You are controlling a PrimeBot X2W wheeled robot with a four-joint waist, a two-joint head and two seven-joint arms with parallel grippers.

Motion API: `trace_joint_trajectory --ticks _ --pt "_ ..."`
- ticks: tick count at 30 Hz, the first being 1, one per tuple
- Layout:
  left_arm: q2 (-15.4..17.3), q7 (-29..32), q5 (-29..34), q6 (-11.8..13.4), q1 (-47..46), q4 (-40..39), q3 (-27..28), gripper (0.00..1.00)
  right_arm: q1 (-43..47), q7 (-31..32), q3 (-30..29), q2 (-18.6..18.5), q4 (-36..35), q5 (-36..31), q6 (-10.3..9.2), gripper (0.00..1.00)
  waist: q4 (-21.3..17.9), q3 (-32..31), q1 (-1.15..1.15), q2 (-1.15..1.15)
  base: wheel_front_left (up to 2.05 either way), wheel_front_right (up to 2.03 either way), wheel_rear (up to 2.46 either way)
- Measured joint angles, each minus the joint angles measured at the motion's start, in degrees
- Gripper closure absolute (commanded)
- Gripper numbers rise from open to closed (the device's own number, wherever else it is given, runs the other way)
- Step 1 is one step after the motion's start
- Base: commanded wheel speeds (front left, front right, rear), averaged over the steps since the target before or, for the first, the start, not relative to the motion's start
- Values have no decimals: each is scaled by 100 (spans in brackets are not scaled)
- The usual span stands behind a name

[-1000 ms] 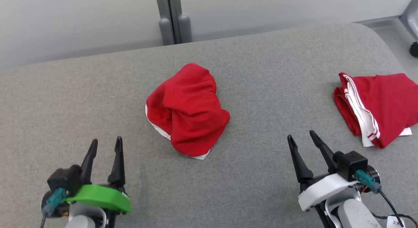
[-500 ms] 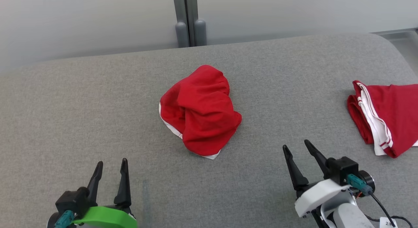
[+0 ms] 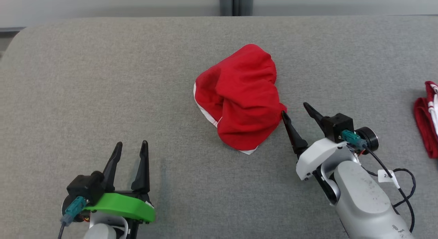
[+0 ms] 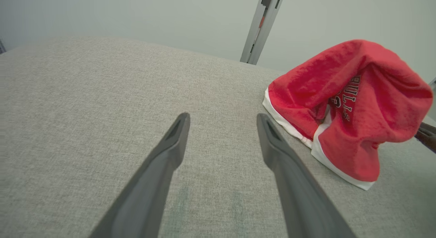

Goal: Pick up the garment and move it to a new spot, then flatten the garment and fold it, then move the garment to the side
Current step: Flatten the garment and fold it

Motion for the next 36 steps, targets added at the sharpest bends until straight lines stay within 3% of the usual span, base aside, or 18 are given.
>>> trace_joint_trajectory --ticks 7,8,9,10,15,23,30,36 --pt "36 0 -149 0 -287 -14 -157 0 -578 1 9 -1 868 -29 0 1 380 405 0 0 0 0 0" --pt "37 0 -168 0 -315 -15 -171 0 -644 0 21 -1 936 -29 -1 59 424 453 0 0 0 0 0" --pt "40 0 -190 0 -349 -18 -178 0 -711 0 32 -2 998 -18 0 75 478 506 0 0 0 0 0" --pt "45 0 -192 0 -363 -16 -180 0 -742 0 35 -2 1031 15 0 100 528 556 0 0 0 0 0" --pt "54 0 -234 0 -362 10 -158 0 -753 -9 45 -2 968 114 -1 100 688 697 0 0 0 0 0" --pt "62 -1 -212 0 -304 -10 -178 0 -539 1 -350 -9 -158 368 -1 100 534 519 0 0 0 0 0" --pt "-27 0 -59 0 -121 9 -171 0 -794 1 466 -3 -1234 1198 -3 100 271 98 0 0 0 0 0" --pt "-102 0 27 0 45 88 -157 0 -1145 1 1461 -8 -1746 2190 -3 100 129 -288 0 0 0 0 0"
